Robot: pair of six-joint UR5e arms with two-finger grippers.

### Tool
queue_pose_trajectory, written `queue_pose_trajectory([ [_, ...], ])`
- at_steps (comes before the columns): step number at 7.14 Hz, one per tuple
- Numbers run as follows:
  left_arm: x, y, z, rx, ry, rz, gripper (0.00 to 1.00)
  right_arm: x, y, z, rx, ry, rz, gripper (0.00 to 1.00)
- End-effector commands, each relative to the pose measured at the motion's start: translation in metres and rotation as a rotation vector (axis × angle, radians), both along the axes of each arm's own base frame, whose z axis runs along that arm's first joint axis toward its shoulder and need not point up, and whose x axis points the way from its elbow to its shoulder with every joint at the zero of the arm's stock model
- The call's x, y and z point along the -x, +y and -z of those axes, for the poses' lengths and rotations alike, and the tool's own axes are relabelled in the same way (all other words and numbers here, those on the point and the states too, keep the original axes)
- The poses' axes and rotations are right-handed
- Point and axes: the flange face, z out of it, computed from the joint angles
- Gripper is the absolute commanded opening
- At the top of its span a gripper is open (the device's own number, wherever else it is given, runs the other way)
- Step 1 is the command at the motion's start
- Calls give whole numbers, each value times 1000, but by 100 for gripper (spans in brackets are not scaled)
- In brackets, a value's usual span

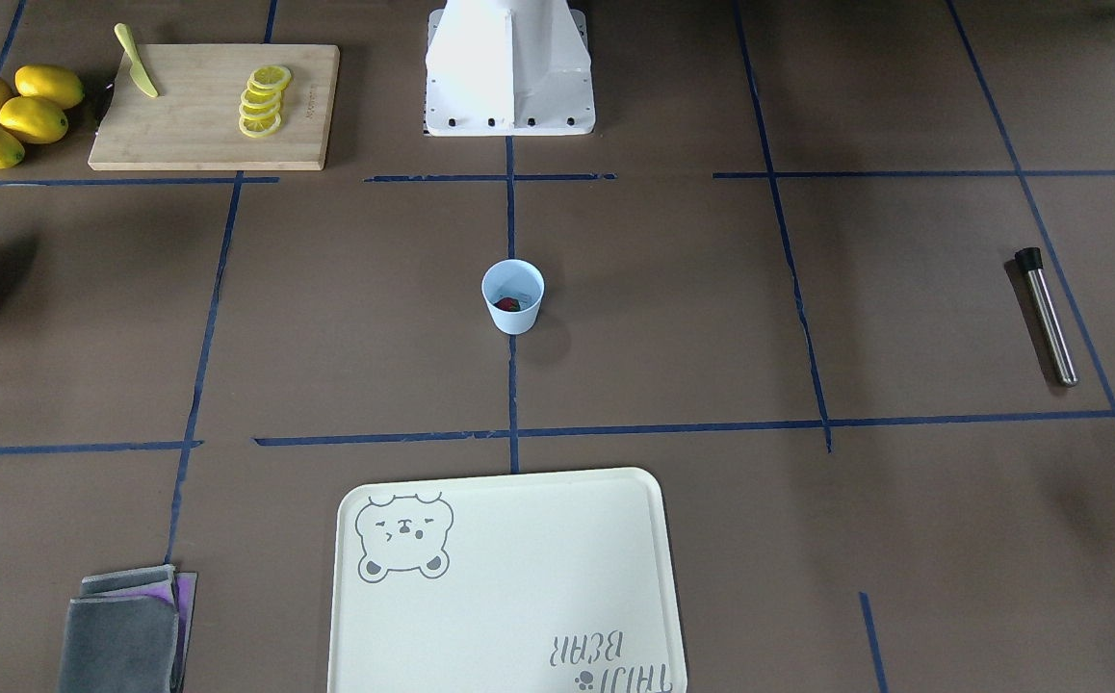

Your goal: Mash ice and strawberries in cup

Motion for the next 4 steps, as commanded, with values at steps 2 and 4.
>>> queue_pose_trajectory([
  [2, 2, 33, 8, 40, 6, -1, 100, -36, 9, -51, -9, 37, 131, 99],
  [4, -1, 37, 7, 90, 47, 37, 100, -40, 11, -47, 13, -30, 109, 99],
])
